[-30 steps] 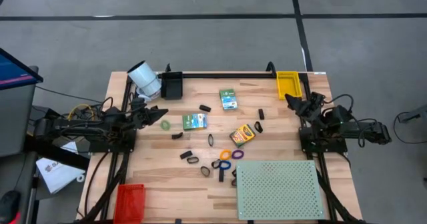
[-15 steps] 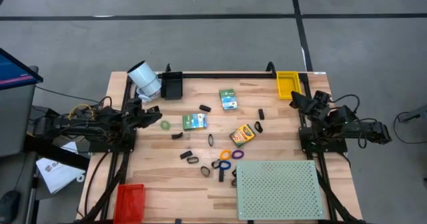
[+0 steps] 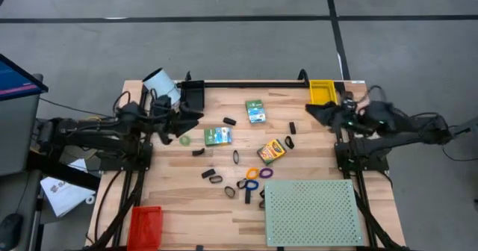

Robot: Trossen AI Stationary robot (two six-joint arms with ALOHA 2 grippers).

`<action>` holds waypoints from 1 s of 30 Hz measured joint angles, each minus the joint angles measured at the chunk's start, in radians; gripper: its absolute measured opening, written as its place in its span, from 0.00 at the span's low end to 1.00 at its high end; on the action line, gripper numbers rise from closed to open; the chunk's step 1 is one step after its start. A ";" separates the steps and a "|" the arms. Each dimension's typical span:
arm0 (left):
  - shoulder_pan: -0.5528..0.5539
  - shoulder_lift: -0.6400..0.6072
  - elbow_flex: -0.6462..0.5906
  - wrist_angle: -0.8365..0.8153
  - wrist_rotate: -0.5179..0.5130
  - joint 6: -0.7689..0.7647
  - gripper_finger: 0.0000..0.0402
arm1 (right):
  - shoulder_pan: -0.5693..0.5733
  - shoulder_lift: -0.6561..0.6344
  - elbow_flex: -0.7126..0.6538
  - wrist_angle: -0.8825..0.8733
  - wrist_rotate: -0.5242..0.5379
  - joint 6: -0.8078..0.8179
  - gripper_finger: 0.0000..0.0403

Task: Pick & Place Office Desk Supplies
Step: Put the black rubber band into the yellow bin

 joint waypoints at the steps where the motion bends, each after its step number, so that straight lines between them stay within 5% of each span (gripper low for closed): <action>1: 0.007 0.007 0.042 -0.076 -0.020 0.041 0.54 | -0.003 0.048 0.073 -0.133 0.016 0.033 0.45; 7: 0.067 0.014 0.290 -0.632 -0.110 0.216 0.52 | -0.037 0.351 0.422 -0.762 0.036 0.165 0.49; 13: 0.146 0.009 0.398 -0.946 -0.183 0.221 0.48 | -0.115 0.545 0.467 -1.019 -0.060 0.347 0.49; 30: 0.156 0.086 0.394 -0.873 -0.032 0.206 0.49 | -0.353 0.776 0.164 -0.649 -0.248 0.240 0.64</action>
